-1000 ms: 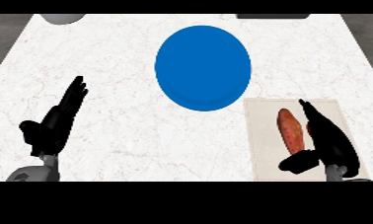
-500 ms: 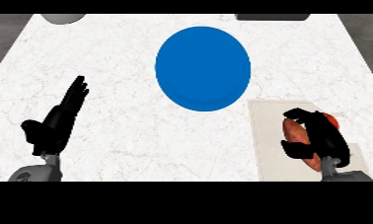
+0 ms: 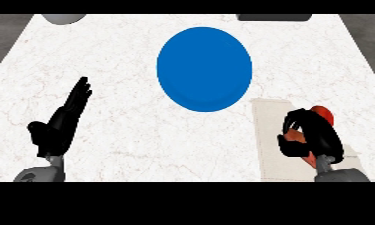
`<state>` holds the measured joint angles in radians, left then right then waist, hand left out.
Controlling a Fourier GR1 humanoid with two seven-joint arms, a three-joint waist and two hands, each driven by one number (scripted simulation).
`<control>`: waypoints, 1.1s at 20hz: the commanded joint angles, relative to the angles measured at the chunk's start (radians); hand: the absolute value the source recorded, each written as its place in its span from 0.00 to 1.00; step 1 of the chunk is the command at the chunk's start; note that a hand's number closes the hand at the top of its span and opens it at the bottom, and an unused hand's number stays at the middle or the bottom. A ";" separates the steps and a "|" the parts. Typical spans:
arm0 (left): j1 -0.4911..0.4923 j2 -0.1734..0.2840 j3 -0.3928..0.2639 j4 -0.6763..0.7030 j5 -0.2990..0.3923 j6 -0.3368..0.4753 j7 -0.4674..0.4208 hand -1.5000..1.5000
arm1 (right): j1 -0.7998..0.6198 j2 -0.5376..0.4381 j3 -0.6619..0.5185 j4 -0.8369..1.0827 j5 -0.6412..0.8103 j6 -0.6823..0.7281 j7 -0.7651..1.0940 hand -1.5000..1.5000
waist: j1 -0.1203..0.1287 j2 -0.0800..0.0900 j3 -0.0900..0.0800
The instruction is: Pick the sweet potato from the placemat and place it in the plate
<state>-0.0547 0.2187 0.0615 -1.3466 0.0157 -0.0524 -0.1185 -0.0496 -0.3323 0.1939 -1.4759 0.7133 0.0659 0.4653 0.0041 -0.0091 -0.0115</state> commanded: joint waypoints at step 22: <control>0.015 -0.012 -0.004 -0.031 -0.015 -0.009 -0.004 0.50 | -0.576 -0.355 -0.327 0.631 -0.202 0.015 -1.131 1.00 | 0.008 0.010 0.012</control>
<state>-0.0597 0.2184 0.0657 -1.3582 0.0135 -0.0724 -0.1148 -0.5791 -0.6997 -0.0836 -0.8481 0.5511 0.0996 -0.6237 0.0207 0.0046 0.0012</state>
